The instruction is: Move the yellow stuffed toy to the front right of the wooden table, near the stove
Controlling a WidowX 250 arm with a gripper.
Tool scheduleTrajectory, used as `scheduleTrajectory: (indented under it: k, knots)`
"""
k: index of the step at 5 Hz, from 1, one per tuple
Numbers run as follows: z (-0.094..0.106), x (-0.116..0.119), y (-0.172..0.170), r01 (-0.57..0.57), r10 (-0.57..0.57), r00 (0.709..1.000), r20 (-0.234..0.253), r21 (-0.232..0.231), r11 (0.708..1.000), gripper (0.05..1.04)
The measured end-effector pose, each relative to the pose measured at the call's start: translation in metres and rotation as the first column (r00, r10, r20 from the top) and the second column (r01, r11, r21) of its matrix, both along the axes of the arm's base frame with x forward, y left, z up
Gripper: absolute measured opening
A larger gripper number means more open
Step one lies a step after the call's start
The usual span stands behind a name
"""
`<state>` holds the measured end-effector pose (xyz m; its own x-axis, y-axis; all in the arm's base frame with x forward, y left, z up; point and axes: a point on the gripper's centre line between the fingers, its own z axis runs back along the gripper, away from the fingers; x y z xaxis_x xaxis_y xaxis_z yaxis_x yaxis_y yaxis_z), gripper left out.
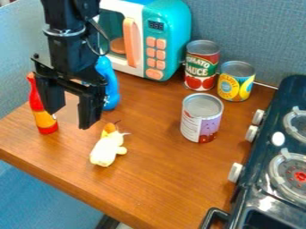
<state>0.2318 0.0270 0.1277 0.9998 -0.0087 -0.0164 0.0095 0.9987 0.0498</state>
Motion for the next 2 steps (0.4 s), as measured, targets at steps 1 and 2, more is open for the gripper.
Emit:
scheduleTrajectory:
  k: [1, 2]
  knots:
    - [-0.006, -0.001, -0.001, 0.004, -0.004, 1.000, -0.021, -0.005, 1.000, 1.001]
    - [-0.027, 0.017, 0.005, 0.060, -0.062, 0.997, -0.043, -0.043, 0.997, 1.001]
